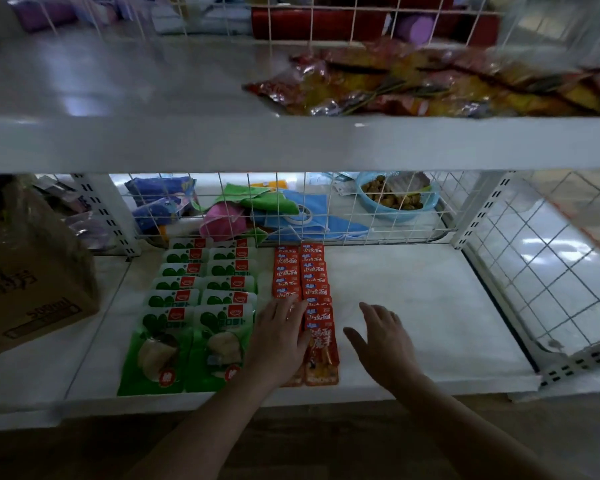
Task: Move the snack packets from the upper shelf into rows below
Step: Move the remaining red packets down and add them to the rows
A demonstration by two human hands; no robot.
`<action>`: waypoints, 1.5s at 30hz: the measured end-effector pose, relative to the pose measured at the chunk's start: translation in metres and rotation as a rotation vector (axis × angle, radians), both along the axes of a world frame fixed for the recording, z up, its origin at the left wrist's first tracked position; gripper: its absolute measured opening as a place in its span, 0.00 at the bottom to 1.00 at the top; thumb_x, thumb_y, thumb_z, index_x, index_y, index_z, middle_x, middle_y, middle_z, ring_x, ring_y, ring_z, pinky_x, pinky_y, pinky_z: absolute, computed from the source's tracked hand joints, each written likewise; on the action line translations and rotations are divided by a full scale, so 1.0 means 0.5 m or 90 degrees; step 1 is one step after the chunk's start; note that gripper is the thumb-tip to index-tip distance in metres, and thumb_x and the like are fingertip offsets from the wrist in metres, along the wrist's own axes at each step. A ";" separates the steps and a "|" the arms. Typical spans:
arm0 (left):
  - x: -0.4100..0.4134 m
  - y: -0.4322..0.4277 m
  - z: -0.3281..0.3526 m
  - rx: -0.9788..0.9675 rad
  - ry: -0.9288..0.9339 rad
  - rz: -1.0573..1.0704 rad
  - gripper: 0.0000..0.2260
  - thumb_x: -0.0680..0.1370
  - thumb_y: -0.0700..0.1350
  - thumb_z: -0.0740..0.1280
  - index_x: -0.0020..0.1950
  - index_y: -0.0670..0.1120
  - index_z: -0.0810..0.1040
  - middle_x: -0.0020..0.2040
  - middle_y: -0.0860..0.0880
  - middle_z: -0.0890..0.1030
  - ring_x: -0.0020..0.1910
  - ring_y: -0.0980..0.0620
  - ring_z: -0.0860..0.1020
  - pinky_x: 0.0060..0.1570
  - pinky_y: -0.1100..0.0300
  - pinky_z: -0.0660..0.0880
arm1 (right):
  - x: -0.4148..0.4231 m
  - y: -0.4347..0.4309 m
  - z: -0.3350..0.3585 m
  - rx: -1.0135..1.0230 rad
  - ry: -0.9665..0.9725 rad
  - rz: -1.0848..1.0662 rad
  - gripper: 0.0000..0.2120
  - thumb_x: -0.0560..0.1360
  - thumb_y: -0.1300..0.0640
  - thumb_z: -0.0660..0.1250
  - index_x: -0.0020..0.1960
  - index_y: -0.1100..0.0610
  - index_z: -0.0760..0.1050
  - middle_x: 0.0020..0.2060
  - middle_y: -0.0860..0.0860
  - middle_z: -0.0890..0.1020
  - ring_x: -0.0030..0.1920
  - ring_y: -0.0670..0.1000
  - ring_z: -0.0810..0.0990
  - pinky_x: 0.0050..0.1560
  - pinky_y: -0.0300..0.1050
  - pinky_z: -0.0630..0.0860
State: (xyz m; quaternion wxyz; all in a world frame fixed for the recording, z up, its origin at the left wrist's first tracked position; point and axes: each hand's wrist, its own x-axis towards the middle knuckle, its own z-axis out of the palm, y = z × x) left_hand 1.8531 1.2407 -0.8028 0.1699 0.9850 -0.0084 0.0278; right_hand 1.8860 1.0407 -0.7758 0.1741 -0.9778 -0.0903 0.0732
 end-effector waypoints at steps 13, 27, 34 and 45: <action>-0.047 -0.045 0.266 0.071 -0.098 -0.006 0.30 0.82 0.64 0.50 0.81 0.54 0.48 0.82 0.51 0.51 0.80 0.47 0.49 0.76 0.49 0.46 | -0.061 -0.028 0.224 -0.147 -0.222 0.081 0.42 0.74 0.31 0.30 0.79 0.50 0.56 0.79 0.56 0.59 0.79 0.58 0.55 0.77 0.59 0.49; -0.137 -0.072 0.490 0.135 -0.233 -0.071 0.32 0.80 0.66 0.43 0.80 0.52 0.58 0.78 0.51 0.62 0.76 0.48 0.60 0.73 0.47 0.62 | -0.158 -0.052 0.460 -0.151 -0.385 0.091 0.29 0.80 0.36 0.50 0.69 0.53 0.73 0.65 0.56 0.78 0.65 0.58 0.77 0.67 0.60 0.73; -0.129 -0.055 0.608 0.029 -0.394 -0.179 0.17 0.83 0.56 0.54 0.58 0.48 0.78 0.53 0.52 0.79 0.55 0.53 0.73 0.56 0.57 0.70 | -0.128 -0.048 0.560 -0.087 -0.613 0.122 0.17 0.81 0.46 0.56 0.53 0.54 0.80 0.47 0.50 0.83 0.48 0.54 0.79 0.47 0.50 0.75; -0.005 0.009 0.715 -0.013 -0.168 0.101 0.22 0.78 0.61 0.57 0.44 0.43 0.78 0.43 0.42 0.78 0.48 0.42 0.76 0.51 0.51 0.72 | -0.052 0.010 0.655 -0.029 -0.613 0.105 0.13 0.80 0.49 0.59 0.46 0.54 0.79 0.41 0.51 0.81 0.45 0.55 0.78 0.44 0.51 0.76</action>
